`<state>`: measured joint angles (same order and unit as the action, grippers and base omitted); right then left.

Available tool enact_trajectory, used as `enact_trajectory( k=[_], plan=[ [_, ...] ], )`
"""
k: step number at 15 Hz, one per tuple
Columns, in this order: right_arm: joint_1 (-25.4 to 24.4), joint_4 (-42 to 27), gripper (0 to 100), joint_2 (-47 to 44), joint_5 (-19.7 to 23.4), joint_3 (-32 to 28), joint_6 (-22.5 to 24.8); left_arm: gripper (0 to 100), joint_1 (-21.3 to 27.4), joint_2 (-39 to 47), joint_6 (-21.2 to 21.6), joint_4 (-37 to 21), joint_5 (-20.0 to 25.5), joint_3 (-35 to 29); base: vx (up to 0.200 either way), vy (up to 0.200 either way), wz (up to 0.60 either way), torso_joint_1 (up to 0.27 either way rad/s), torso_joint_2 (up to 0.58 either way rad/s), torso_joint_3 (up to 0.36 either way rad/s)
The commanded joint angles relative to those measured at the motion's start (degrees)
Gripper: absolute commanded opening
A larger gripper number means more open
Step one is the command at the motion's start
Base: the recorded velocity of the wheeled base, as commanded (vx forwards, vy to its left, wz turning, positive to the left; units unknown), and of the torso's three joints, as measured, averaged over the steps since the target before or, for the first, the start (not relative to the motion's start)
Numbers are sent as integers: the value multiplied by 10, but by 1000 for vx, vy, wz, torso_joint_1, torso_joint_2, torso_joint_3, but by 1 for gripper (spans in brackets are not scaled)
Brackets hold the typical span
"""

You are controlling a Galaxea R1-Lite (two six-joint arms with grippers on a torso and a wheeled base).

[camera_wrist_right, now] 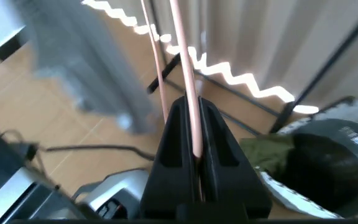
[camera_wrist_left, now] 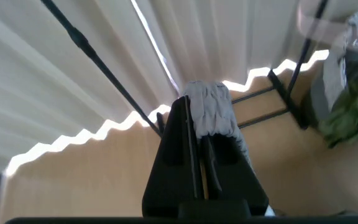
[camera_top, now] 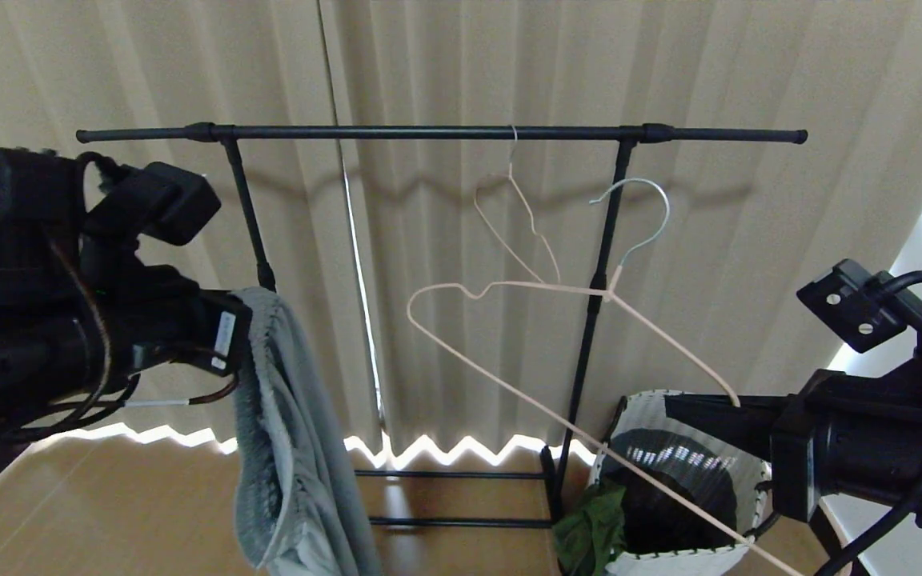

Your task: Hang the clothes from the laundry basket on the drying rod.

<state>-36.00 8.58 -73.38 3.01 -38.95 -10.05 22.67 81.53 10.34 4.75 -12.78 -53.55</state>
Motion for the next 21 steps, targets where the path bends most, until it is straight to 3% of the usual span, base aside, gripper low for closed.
enact_trajectory(
  k=[1, 2, 6, 12, 16, 21],
  plan=[
    [-31, 3, 0, -14, 1, -10, -1, 0, 14, 87, -41, -21, -30, -69, 0, 0, 0, 0, 0, 0],
    [-52, 13, 0, -23, 1, -15, -2, 0, 24, 109, -62, -28, -50, -97, 0, 0, 0, 0, 0, 0],
    [-84, 34, 0, -34, 1, -16, -1, 0, 32, 139, -65, -24, -101, -125, 0, 0, 0, 0, 0, 0],
    [-103, 35, 0, -37, 2, -17, -2, 0, 32, 144, -65, -19, -111, -128, 0, 0, 0, 0, 0, 0],
    [-118, 34, 0, -41, 1, -24, -36, 0, 21, 151, -63, -11, -119, -128, 0, 0, 0, 0, 0, 0],
    [-125, 34, 0, -39, 1, -24, -39, 0, 20, 155, -58, -7, -124, -129, 0, 0, 0, 0, 0, 0]
  ],
)
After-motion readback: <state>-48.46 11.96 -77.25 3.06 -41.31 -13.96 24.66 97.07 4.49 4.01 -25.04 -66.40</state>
